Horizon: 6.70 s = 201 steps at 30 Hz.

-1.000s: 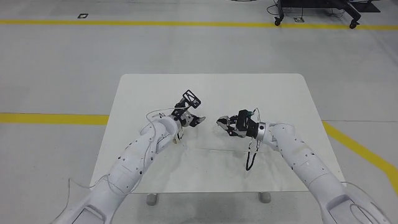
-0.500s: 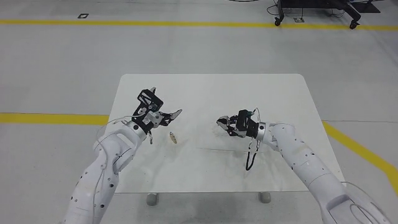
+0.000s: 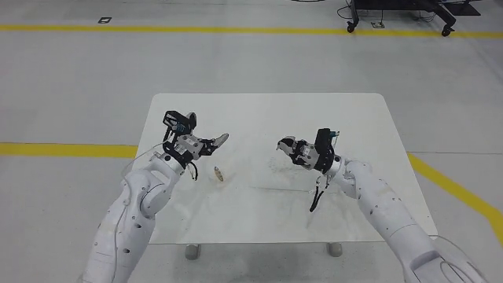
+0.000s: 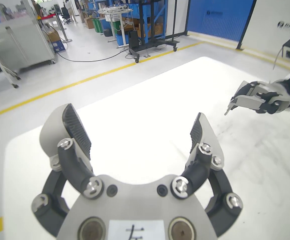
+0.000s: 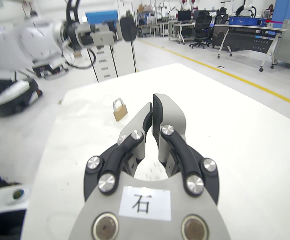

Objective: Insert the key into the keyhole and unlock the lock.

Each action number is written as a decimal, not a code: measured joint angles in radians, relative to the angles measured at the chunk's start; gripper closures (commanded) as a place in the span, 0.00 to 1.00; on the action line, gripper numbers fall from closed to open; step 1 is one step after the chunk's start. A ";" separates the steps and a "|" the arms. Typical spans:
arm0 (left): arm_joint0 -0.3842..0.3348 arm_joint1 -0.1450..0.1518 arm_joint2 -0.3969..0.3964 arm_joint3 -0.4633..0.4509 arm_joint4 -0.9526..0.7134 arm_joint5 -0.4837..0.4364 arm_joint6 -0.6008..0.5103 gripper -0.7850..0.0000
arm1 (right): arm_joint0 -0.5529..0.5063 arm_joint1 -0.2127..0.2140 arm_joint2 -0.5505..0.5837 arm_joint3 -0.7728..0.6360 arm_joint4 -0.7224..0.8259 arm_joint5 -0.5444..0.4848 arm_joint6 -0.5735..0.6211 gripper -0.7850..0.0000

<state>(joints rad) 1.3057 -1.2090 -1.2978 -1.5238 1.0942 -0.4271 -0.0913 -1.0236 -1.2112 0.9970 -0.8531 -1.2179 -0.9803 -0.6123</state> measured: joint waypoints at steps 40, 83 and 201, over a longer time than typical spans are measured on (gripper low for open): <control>-0.363 -0.053 0.218 0.624 -1.467 -0.475 -0.827 0.08 | 0.047 -0.098 -0.226 -0.026 0.786 -0.032 0.383 1.00; -0.376 -0.049 0.312 0.608 -1.289 -0.513 -0.768 0.92 | 0.094 -0.082 -0.338 0.004 0.898 -0.032 0.360 1.00; -0.215 0.112 0.133 -0.214 -0.393 0.227 -1.252 0.00 | 0.086 0.007 -0.279 -0.039 0.896 -0.032 0.336 1.00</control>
<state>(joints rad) 1.0904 -1.0968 -1.1651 -1.7374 0.7011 -0.1999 -1.3437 -0.9375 -1.2039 0.7178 -0.8921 -0.3222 -1.0123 -0.2761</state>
